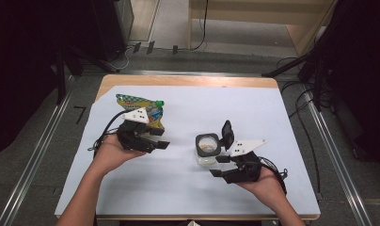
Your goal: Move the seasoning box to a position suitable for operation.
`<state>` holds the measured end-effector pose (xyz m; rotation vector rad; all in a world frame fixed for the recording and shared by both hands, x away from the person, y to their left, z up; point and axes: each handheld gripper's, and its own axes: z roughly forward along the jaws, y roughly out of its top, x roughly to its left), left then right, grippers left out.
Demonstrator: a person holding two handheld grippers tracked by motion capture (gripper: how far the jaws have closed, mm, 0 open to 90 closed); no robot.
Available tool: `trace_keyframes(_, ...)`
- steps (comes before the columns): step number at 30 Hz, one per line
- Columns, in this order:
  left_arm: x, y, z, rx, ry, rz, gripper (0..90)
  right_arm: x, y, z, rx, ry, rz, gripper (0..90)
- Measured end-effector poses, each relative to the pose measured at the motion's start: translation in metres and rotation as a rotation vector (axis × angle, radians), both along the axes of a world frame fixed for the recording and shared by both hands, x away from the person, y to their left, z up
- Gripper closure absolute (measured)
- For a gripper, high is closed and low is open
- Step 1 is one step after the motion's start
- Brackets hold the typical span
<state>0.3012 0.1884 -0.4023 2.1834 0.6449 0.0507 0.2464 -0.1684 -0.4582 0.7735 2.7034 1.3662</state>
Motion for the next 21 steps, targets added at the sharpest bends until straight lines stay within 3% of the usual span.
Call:
trace_keyframes(6,0.002,0.022,0.003,-0.020,0.001,0.057,44.8,0.001,0.001,-0.002,-0.004,-0.007,0.004,47.3)
trace_keyframes(17,0.007,0.046,0.003,0.003,-0.017,0.126,44.3,0.004,0.000,-0.004,-0.016,0.006,-0.007,47.3)
trace_keyframes(21,0.012,0.055,0.002,-0.005,-0.004,0.145,44.1,0.004,-0.001,-0.005,-0.017,0.008,-0.010,47.2)
